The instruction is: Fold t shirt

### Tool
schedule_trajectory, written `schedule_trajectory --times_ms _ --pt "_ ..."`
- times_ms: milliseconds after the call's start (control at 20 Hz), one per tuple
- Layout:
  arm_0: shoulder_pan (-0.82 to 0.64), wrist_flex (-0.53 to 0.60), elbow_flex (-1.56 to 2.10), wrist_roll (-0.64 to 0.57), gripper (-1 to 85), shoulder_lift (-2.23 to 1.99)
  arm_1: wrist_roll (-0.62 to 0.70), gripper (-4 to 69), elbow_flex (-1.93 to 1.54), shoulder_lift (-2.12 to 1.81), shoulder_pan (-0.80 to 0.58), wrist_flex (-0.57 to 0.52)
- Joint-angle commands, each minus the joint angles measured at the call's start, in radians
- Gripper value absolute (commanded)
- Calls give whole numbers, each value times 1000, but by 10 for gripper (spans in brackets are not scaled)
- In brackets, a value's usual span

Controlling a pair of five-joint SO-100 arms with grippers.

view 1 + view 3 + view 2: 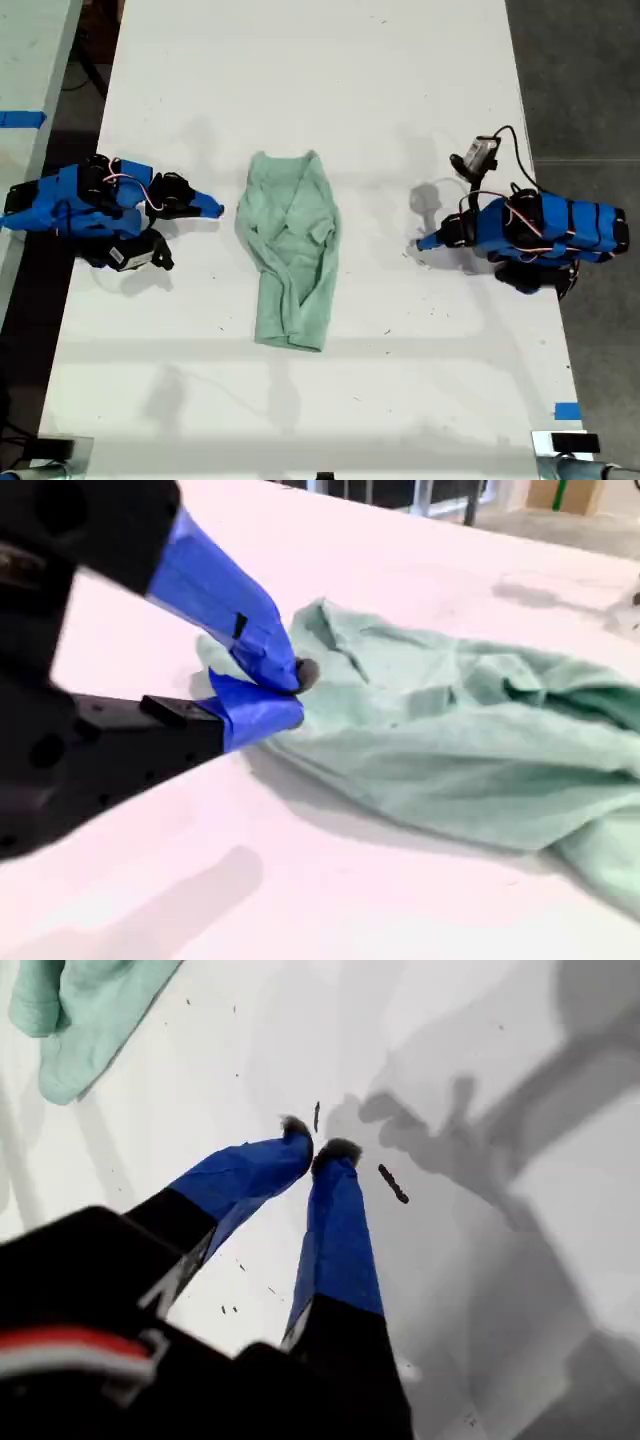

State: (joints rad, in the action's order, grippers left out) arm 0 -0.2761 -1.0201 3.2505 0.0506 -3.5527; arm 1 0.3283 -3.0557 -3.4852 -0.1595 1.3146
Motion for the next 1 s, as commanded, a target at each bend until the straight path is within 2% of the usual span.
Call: schedule_trajectory --times_ms 0,250,350,450,950 --pt "-12 3 40 -9 -3 -25 -9 38 -57 -11 0 9" --pt "-29 3 40 -18 -3 -26 -14 39 -57 -11 5 9" --pt "-124 3 40 -94 -3 -26 -14 40 -57 -11 3 9" --pt "-187 3 40 -117 -3 -26 -12 42 -57 -11 -3 9" --pt "-156 3 40 -114 -3 -26 9 12 -57 -11 -21 9"
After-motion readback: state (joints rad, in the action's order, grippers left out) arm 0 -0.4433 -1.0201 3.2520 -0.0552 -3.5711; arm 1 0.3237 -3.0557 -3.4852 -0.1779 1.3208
